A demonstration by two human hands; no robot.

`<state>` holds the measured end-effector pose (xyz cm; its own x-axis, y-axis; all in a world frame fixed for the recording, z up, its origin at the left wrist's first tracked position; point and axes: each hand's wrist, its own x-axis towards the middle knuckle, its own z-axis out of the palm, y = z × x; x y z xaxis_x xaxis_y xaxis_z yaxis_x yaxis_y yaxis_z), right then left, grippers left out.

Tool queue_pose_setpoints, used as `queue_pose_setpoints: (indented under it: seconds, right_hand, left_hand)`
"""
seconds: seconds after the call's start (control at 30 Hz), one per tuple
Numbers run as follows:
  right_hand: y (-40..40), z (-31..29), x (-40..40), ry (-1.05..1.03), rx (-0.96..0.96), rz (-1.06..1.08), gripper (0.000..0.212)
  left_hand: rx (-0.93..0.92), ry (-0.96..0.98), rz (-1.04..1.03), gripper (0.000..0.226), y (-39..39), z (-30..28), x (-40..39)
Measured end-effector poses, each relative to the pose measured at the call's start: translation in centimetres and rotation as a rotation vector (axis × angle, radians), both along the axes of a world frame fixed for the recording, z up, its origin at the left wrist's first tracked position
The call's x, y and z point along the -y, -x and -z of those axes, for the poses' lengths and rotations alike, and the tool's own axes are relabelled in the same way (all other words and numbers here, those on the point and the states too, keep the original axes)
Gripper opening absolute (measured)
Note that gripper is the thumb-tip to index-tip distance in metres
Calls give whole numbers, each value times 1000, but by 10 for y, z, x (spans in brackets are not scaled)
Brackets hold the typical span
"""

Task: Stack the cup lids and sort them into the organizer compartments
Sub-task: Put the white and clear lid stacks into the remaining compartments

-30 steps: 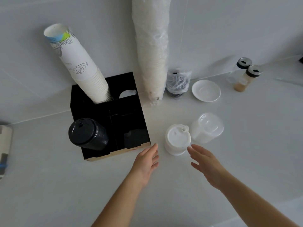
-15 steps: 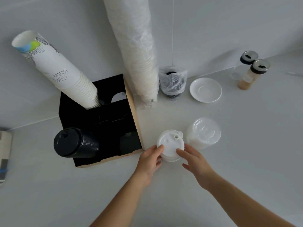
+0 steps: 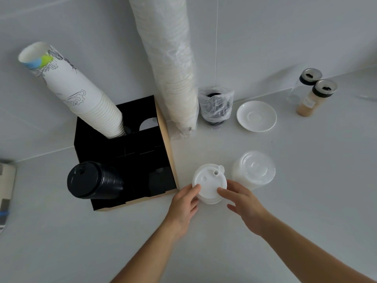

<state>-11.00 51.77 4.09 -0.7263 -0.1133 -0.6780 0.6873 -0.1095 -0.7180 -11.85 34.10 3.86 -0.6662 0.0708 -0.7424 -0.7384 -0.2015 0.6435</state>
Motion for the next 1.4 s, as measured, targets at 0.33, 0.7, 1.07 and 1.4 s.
queue_pose_setpoints:
  seconds: [0.33,0.7,1.07,1.4]
  right_hand:
    - [-10,-25,19,-44,-187,-24,59]
    - [29,-81,45,14,-316,-59,53]
    - [77,-115,94,61,-346,-70,61]
    - [118,-131,128,12,-354,-155,58]
  left_hand:
    - [-177,-36,-141,31,-25,-28,8]
    - [-395,-121,-297,31,-4,-78,32]
    - [-487,-133,-411,62,17,-104,68]
    - [-416,-168,-454,46,55,-113,87]
